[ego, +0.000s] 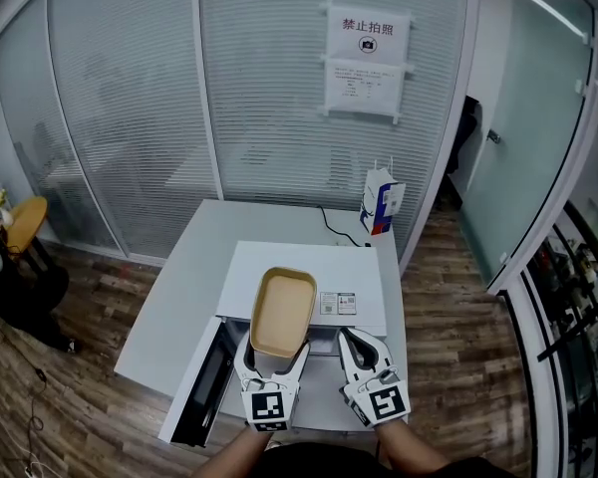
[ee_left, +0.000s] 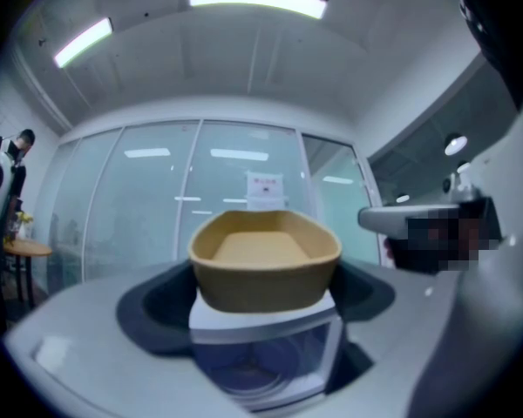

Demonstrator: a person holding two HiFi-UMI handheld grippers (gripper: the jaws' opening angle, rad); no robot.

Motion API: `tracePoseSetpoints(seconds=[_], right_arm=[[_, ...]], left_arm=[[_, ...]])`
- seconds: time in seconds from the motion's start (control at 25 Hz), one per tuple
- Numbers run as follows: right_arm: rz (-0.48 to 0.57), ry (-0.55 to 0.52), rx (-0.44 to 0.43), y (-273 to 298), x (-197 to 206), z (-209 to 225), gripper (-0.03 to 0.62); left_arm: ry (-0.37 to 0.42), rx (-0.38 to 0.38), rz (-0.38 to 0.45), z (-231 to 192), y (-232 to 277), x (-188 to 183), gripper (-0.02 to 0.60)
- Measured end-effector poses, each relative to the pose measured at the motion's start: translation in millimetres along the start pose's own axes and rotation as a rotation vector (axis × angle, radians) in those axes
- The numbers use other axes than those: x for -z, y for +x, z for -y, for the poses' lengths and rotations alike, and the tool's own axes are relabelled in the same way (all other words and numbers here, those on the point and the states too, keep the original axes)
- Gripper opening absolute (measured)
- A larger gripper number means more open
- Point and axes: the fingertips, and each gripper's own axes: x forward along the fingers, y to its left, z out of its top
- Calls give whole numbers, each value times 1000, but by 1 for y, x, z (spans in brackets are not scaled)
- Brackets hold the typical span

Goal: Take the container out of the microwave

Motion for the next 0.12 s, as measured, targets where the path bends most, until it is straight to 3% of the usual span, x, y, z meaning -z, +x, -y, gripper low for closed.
tracePoseSetpoints(seconds=[0.12], right_arm=[[0,1,7,-1,1,-1,-2]], left_arm=[[-1,2,2,0,-2,1,476]])
